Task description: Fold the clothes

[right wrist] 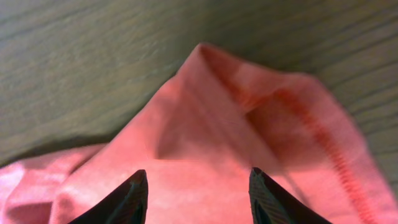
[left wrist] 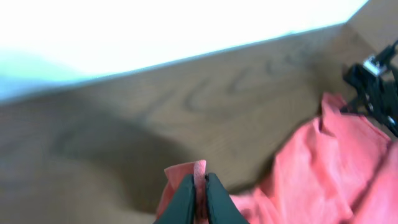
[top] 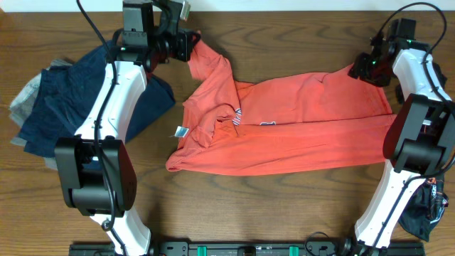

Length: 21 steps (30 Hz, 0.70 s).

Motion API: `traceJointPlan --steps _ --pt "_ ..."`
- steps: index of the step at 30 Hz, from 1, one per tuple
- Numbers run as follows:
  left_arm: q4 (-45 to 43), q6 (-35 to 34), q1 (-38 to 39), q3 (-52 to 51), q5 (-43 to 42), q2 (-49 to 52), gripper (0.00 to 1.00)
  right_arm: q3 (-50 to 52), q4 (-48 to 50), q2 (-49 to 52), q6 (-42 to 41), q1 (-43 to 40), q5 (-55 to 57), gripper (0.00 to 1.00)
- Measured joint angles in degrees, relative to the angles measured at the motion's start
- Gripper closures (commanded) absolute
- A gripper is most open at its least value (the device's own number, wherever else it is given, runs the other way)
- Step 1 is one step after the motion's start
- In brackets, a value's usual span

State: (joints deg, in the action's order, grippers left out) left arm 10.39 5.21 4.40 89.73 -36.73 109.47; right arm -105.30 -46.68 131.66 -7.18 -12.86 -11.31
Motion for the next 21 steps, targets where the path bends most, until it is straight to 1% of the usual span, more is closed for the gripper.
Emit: traceJointPlan --steps 3,10,12,15,18,21 --pt "-4.22 0.02 0.57 0.00 0.94 0.02 0.94 -0.02 -1.03 0.00 0.02 0.68 -0.46 0.50" --pt "-10.67 -0.04 2.47 -0.02 1.18 0.07 0.94 -0.02 -2.19 0.00 0.02 0.76 -0.59 0.50" --pt "-9.97 -0.09 2.67 -0.02 1.16 0.07 0.94 -0.02 -2.25 0.00 0.02 0.76 -0.26 0.50" --pt "-6.08 -0.07 2.78 -0.02 1.20 0.07 0.94 -0.02 -1.90 0.00 0.04 0.76 1.42 0.47" --pt "-2.23 -0.04 2.80 -0.02 1.27 0.07 0.94 -0.02 -0.24 0.00 0.02 0.76 2.34 0.46" --pt "-0.33 -0.07 2.78 -0.02 0.90 0.07 0.94 -0.02 2.21 0.00 0.02 0.76 3.04 0.46"
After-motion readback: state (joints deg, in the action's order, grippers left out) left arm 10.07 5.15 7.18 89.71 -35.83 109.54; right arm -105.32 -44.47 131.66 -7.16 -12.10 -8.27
